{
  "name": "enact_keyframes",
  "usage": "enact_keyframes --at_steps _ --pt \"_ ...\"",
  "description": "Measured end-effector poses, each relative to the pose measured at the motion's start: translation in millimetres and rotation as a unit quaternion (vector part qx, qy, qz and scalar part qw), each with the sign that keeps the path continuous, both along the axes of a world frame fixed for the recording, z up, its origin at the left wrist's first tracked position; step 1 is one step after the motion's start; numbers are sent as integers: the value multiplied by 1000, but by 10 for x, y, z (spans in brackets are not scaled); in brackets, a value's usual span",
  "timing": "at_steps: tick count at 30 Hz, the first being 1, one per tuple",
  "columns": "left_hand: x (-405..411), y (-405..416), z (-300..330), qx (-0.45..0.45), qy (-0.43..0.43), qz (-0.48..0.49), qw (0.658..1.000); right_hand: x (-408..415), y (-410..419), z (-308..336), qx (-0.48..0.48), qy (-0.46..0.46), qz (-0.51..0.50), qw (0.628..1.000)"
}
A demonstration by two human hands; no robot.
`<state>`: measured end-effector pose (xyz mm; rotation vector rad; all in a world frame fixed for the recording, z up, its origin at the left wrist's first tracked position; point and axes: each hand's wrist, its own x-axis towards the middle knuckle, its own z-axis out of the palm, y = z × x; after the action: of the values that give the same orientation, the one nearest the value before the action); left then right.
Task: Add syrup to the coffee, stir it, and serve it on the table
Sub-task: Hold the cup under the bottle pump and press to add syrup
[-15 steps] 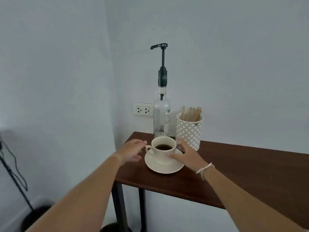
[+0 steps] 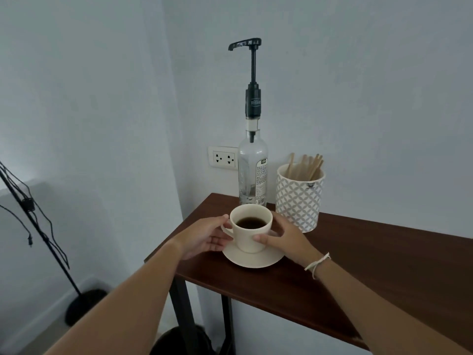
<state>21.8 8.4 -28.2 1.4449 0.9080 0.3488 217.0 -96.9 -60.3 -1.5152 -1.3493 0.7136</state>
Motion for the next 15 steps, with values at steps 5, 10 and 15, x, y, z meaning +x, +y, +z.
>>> enact_keyframes --at_steps 5,10,15 --pt "8 57 -19 -3 -14 -1 1000 4 49 -2 2 18 11 1000" --pt "-27 133 36 -12 -28 -16 999 -56 106 33 15 28 12 999" --pt "-111 288 198 -24 -43 -26 998 -156 223 178 19 19 7 1000"
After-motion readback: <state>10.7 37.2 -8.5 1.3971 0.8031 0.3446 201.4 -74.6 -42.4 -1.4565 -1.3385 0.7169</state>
